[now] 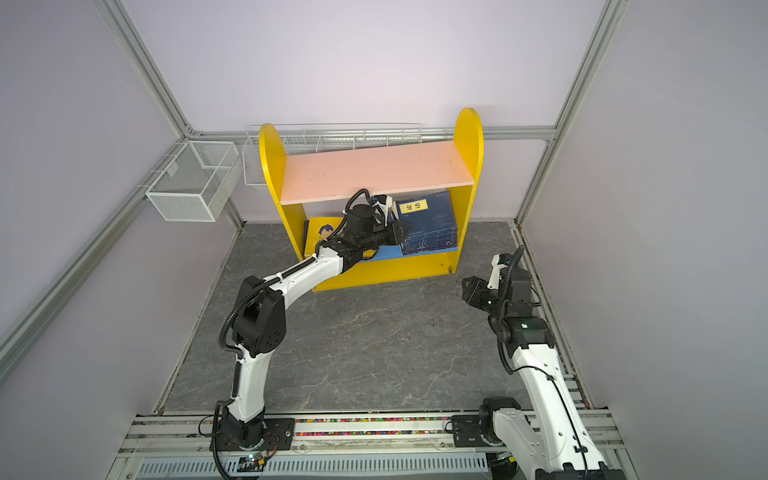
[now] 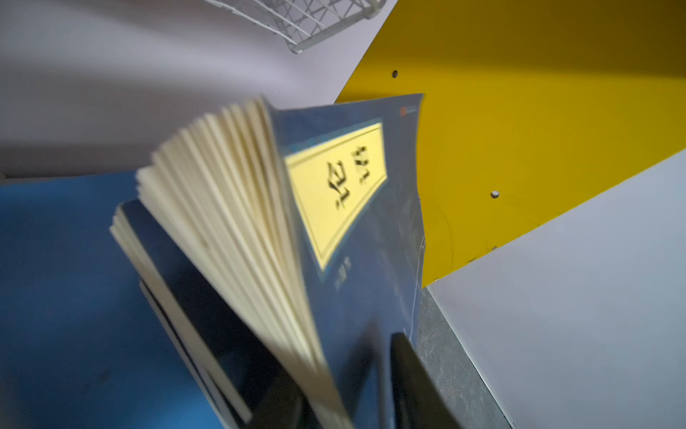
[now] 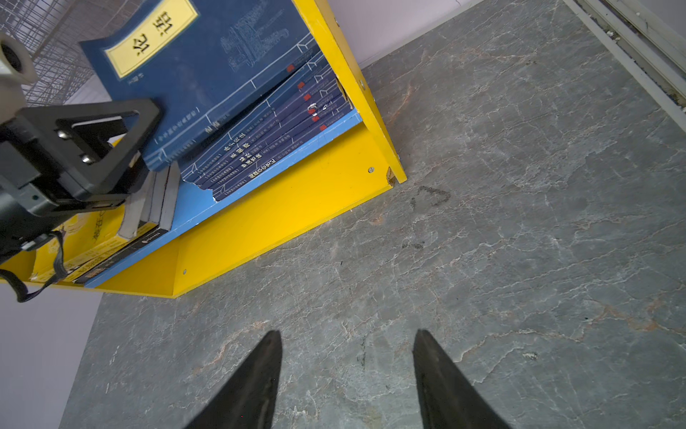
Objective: Stacking books/files
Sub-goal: Place the book at the bookshelf.
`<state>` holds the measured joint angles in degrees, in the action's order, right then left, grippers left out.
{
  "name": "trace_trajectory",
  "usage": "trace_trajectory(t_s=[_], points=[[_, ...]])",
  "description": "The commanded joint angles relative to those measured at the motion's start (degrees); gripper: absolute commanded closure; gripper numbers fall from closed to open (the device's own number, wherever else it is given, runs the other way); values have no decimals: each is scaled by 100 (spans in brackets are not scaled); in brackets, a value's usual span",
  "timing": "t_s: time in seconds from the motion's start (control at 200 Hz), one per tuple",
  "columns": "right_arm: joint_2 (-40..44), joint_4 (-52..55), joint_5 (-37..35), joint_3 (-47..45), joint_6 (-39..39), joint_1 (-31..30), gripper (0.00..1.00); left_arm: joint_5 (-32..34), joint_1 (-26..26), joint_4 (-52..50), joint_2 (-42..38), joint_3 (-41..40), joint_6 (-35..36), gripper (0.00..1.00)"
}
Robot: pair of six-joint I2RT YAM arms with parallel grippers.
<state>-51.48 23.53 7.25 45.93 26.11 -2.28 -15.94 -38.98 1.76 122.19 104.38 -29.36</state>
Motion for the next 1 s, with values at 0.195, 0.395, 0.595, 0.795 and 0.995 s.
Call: trace_trajectory(t_s=[0.195,0.395,0.595,0.795,0.995], points=[[216,-42,328,-93,-111,18,41,1119,-66,-183,-136,315,26,31],[254,1,357,-111,-141,23,41,1598,-105,-163,-203,288,9,10],[235,-24,388,-104,-191,18,41,1936,-214,-281,-283,326,236,6],[279,-15,372,-35,-498,-267,40,2159,-285,35,-881,-203,642,5],[56,-285,105,74,-618,-1404,40,1951,-303,14,-1483,-667,930,5]])
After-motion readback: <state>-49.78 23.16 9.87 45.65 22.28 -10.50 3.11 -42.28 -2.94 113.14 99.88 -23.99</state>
